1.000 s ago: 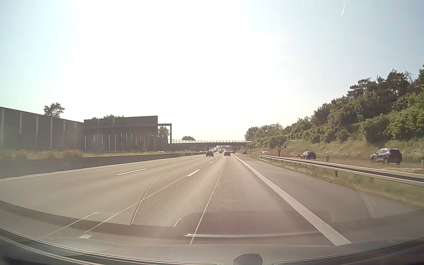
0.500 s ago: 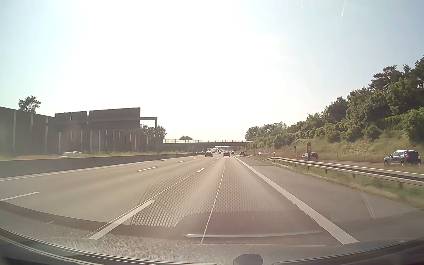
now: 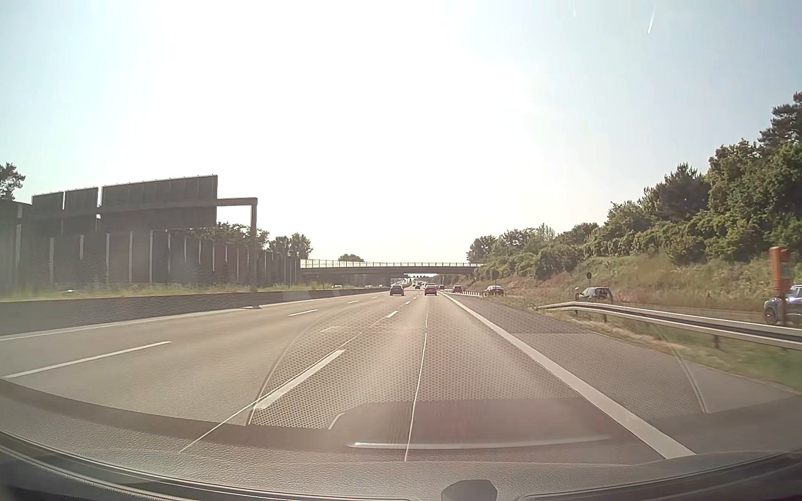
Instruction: Follow the waypoints while adhering to traffic rules and regulations
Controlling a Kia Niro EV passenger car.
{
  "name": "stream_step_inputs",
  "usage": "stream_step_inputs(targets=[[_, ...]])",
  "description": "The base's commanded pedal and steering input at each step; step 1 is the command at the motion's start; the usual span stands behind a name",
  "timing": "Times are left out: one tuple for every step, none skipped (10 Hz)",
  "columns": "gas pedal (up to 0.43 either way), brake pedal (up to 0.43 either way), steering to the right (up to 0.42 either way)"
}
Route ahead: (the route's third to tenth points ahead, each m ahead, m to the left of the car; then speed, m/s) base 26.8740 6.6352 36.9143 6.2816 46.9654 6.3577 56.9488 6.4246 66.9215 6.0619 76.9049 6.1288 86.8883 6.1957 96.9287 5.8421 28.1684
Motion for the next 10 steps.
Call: stream_step_inputs(targets=[[0.189, 0.024, -0.001], [0.189, 0.024, -0.001], [0.189, 0.024, -0.001], [0.189, 0.024, -0.001], [0.189, 0.024, -0.001], [0.189, 0.024, 0.000], [0.177, 0.024, -0.001], [0.177, 0.024, -0.001], [0.177, 0.024, 0.001], [0.177, 0.024, 0.001]])
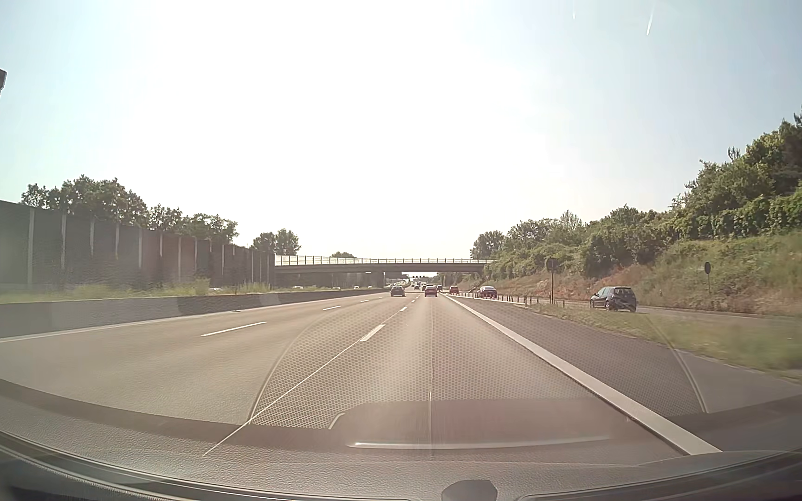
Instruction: Follow the waypoints while adhering to traffic rules and regulations
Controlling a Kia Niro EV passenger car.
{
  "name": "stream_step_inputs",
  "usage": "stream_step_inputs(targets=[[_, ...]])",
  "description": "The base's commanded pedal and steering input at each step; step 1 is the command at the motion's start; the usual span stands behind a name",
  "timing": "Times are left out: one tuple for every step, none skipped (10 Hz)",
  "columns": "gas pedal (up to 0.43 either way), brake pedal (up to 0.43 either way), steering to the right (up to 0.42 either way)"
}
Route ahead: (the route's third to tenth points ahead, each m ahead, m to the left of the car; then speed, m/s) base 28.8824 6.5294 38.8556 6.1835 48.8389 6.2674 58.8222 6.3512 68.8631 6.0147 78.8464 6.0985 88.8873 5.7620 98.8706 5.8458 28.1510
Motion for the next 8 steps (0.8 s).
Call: stream_step_inputs(targets=[[0.177, 0.024, 0.001], [0.177, 0.024, 0.002], [0.177, 0.024, 0.001], [0.177, 0.024, 0.001], [0.169, 0.024, 0.001], [0.130, 0.024, 0.000], [0.039, 0.024, 0.001], [0.000, 0.024, 0.000]])
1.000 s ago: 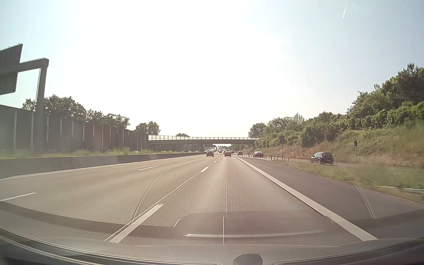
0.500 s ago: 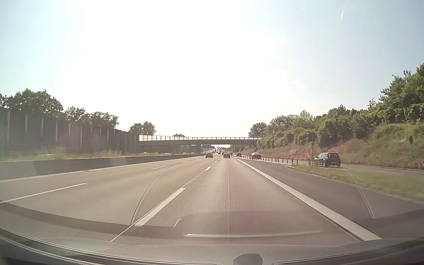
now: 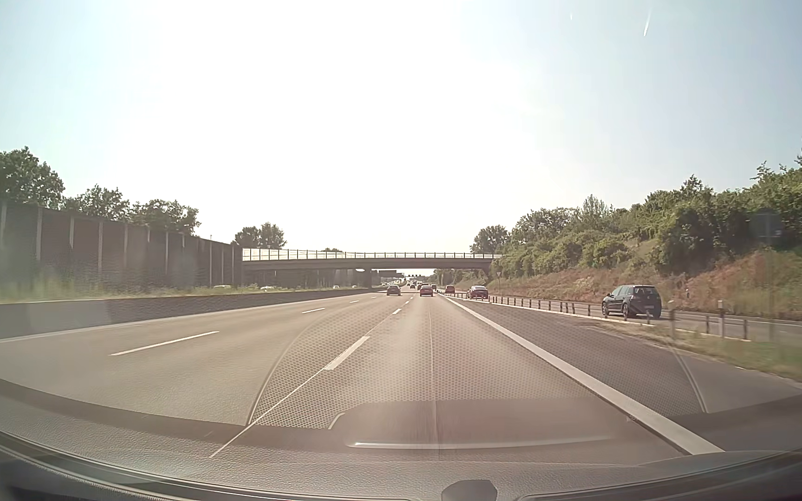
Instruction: Follow the waypoints while adhering to traffic rules and regulations
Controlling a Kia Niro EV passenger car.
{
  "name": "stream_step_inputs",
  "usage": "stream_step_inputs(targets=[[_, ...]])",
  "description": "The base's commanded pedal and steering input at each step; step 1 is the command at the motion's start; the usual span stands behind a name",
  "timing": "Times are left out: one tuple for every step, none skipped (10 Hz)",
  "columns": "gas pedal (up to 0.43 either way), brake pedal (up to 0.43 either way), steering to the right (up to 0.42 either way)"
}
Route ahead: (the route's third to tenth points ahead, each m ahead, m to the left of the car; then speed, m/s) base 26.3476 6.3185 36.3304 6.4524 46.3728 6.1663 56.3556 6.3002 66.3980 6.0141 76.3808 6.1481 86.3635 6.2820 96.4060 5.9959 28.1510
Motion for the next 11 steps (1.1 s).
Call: stream_step_inputs(targets=[[0.000, 0.024, 0.000], [0.000, 0.024, -0.001], [0.000, 0.024, -0.001], [0.000, 0.024, -0.001], [0.000, 0.024, -0.001], [0.000, 0.030, -0.001], [0.000, 0.024, -0.001], [0.000, 0.024, -0.001], [0.000, 0.024, -0.001], [0.000, 0.024, -0.002], [0.000, 0.024, -0.002]])
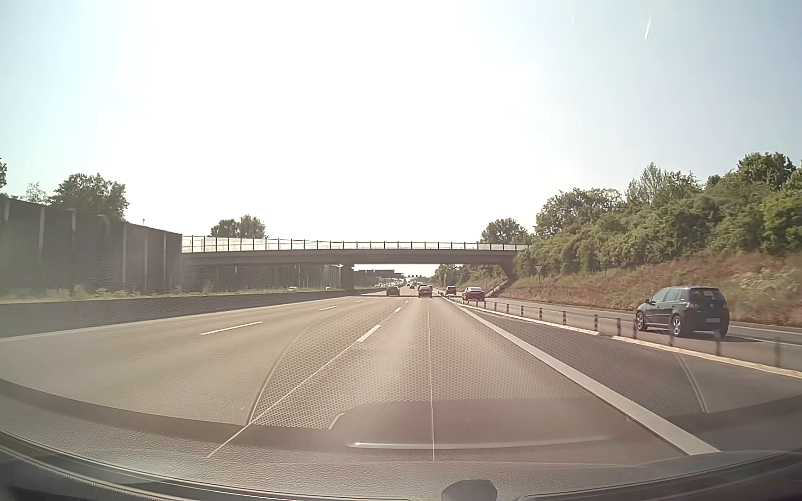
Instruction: Follow the waypoints while adhering to traffic rules and regulations
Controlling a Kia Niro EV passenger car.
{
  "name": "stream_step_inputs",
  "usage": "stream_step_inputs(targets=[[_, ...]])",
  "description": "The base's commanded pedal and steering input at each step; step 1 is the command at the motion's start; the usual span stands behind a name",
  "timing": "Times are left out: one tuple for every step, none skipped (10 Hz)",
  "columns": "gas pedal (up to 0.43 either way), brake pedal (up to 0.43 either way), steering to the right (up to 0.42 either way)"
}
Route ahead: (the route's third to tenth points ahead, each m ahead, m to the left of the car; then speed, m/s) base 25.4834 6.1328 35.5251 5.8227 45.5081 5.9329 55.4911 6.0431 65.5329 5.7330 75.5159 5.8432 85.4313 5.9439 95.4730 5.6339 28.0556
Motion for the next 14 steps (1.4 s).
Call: stream_step_inputs(targets=[[0.000, 0.024, -0.003], [0.000, 0.024, -0.002], [0.000, 0.024, -0.002], [0.000, 0.024, -0.002], [0.000, 0.024, -0.002], [0.000, 0.024, -0.002], [0.000, 0.024, -0.002], [0.000, 0.024, -0.001], [0.000, 0.024, -0.002], [0.000, 0.024, -0.002], [0.000, 0.024, -0.002], [0.000, 0.024, -0.002], [0.000, 0.024, -0.001], [0.000, 0.024, 0.000]])
